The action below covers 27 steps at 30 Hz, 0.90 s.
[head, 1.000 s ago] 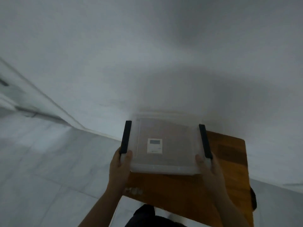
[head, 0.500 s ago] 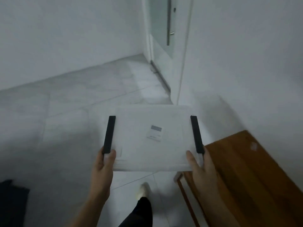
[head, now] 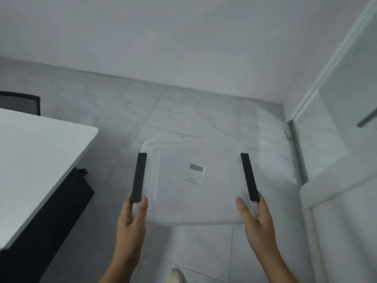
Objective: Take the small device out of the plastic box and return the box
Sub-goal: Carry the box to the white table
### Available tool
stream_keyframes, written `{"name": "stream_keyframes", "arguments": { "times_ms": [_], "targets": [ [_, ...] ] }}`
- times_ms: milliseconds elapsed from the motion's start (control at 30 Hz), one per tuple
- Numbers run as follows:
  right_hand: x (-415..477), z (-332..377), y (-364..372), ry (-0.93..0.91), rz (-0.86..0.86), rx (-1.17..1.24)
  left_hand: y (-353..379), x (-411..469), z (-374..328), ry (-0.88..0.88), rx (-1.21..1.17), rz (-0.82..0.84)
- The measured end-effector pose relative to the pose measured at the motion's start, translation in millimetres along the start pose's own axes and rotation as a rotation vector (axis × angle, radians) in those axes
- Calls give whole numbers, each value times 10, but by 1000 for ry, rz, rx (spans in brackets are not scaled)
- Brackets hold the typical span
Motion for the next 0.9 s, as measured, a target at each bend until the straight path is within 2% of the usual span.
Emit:
{"name": "stream_keyframes", "arguments": {
  "times_ms": [200,533,733,900],
  "targets": [
    [1135,147,878,-25,66,29,25,1100,-599,13,-29,-80],
    [3749,116,2263,-58,180,81,723,3293,-1649,22,-66,-191],
    [5227,598,3598,-141,405,91,527,4338,-2363,25,-152,-395],
    [5996,911,5114,-229,617,98,30,5214,-2611,1,-279,-569]
  ]
}}
Point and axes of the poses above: each hand's wrist, its own x-axis towards the middle knuckle, its own y-axis out of the palm, z = x × y, the point moved 8 cm from there along x, towards the middle knuckle, and after that the axes turned 13 degrees about -y, right-handed, at the moved point
